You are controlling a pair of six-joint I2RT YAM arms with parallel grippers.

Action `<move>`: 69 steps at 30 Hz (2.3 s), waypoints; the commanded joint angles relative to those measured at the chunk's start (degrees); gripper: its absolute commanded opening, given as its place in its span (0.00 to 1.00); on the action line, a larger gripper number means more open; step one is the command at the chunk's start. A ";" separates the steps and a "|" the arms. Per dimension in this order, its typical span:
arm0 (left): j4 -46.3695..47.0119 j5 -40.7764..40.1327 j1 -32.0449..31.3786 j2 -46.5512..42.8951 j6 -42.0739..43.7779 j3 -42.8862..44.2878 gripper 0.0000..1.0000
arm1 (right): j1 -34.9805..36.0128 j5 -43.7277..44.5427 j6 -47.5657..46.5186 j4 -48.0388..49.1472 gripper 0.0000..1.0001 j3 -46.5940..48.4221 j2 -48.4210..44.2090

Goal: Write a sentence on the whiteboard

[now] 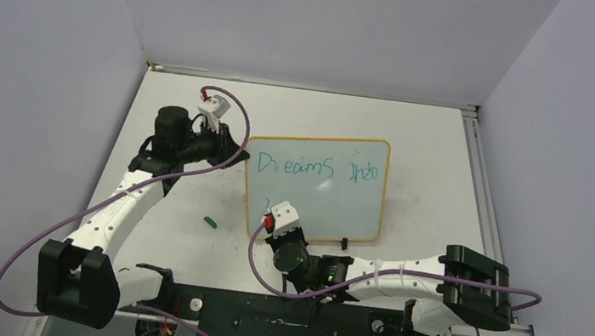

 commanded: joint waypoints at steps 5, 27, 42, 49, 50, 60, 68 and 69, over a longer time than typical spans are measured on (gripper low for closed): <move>1.11 0.54 -0.58 -1.47 -0.47 1.34 0.00 | -0.55 3.35 -0.70 1.59 0.05 0.25 -0.94; 1.20 0.59 -0.58 -1.30 -0.47 1.46 0.00 | -1.86 1.27 -3.86 6.87 0.05 -4.65 -7.86; 1.20 0.65 -0.59 -1.26 -0.56 1.46 0.00 | -1.47 -0.26 -4.88 7.37 0.05 -2.99 -4.38; 1.20 0.70 -0.59 -1.32 -0.56 1.46 0.00 | -1.43 2.16 -2.16 2.39 0.05 -1.90 -3.66; 1.20 0.74 -0.57 -1.30 -0.56 1.46 0.00 | -1.43 2.52 -1.80 1.80 0.05 -2.05 -4.00; 1.25 0.71 -0.59 -1.30 -0.56 1.38 0.00 | -1.46 6.91 1.28 -2.57 0.05 -3.92 -8.08; 1.28 0.67 -0.59 -1.21 -0.56 1.38 0.00 | -2.12 4.97 -3.19 3.11 0.05 -2.95 -6.64; 1.24 0.67 -0.54 -1.16 -0.56 1.37 0.00 | -2.15 4.62 -3.44 3.63 0.05 -2.69 -6.11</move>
